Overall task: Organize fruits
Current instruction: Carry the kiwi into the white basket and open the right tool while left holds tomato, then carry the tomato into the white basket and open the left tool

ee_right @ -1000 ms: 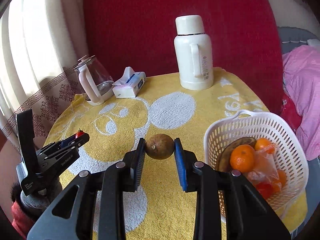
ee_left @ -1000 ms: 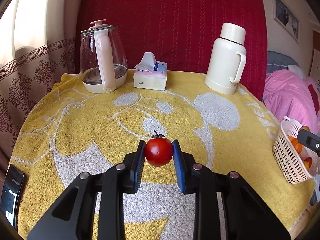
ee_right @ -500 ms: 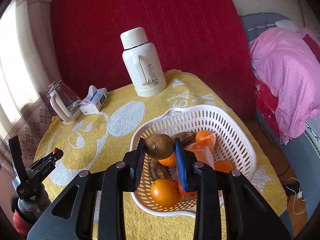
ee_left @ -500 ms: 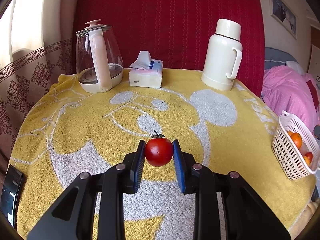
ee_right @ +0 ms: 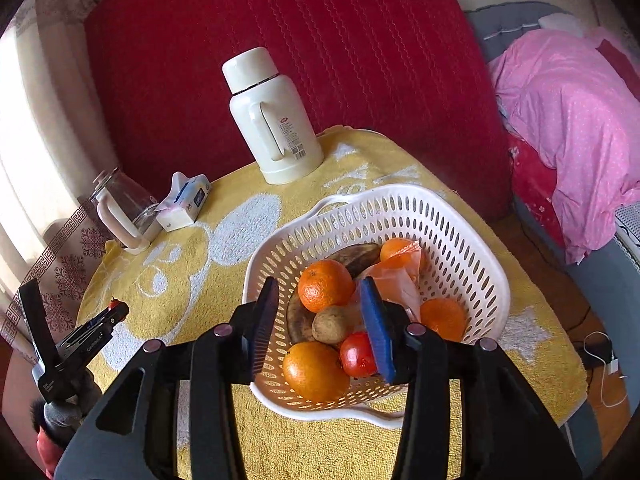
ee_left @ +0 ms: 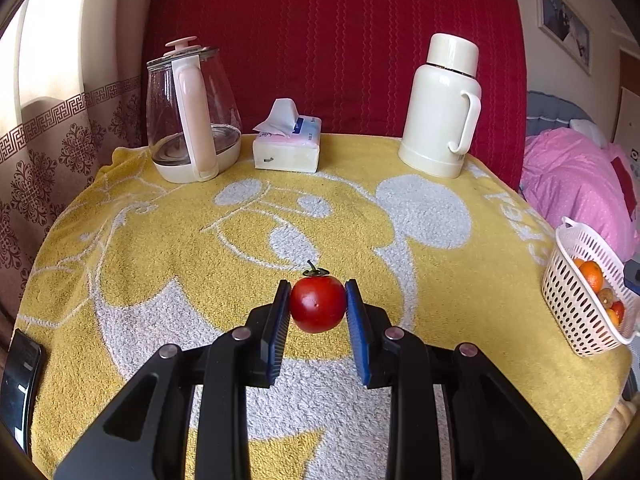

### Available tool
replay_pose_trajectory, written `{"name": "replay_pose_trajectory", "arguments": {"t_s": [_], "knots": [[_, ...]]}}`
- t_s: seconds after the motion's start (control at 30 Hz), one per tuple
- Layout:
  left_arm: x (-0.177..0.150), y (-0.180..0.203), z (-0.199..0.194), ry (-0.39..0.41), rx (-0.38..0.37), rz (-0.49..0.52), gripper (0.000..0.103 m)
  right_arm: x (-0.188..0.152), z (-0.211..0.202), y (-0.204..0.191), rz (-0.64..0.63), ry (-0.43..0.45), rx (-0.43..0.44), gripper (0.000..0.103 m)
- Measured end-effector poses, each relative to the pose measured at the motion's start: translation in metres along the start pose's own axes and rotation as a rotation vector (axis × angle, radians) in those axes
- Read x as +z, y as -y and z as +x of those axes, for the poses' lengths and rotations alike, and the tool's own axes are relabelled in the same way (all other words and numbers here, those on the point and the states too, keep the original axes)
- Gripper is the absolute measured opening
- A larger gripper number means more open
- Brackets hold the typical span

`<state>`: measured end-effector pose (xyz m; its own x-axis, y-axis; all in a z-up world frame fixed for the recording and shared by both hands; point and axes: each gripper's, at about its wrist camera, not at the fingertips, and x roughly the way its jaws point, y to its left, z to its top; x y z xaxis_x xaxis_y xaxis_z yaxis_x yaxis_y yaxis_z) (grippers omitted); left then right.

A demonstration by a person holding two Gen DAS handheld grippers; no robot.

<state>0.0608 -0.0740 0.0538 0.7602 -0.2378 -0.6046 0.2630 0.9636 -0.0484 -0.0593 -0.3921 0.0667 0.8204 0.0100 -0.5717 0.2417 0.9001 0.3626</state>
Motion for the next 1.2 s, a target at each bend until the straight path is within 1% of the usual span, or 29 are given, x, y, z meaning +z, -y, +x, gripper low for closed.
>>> {"name": "replay_pose_trajectory", "arguments": {"t_s": [0.13,0.2,0.33,0.4,0.5,0.67,0.8,1.07,1.2], "knots": [[0.001,0.004,-0.002,0.003,-0.014,0.003,0.028,0.0,-0.002,0.008,0.023,0.012,-0.01,0.044],[0.001,0.009,-0.004,-0.001,-0.028,0.004,0.028,-0.001,-0.007,0.011,0.017,0.034,-0.035,0.044],[0.002,0.027,-0.012,0.009,-0.068,0.036,0.028,-0.003,-0.019,0.003,-0.07,0.105,-0.114,0.044],[0.003,0.039,-0.017,0.012,-0.103,0.053,0.028,-0.004,-0.027,0.001,-0.103,0.139,-0.141,0.051],[0.004,0.06,-0.022,0.009,-0.158,0.083,0.028,-0.005,-0.034,0.003,-0.125,0.171,-0.166,0.052],[0.007,0.099,-0.024,0.0,-0.241,0.143,0.028,-0.006,-0.036,0.014,-0.115,0.179,-0.178,0.053],[0.011,0.124,-0.023,-0.022,-0.314,0.161,0.028,-0.007,-0.036,0.023,-0.096,0.179,-0.178,0.053],[0.016,0.179,-0.02,-0.026,-0.388,0.244,0.028,-0.005,-0.046,0.041,-0.056,0.203,-0.175,0.053],[0.015,0.199,-0.021,-0.023,-0.425,0.274,0.028,-0.005,-0.049,0.046,-0.042,0.208,-0.17,0.053]]}}
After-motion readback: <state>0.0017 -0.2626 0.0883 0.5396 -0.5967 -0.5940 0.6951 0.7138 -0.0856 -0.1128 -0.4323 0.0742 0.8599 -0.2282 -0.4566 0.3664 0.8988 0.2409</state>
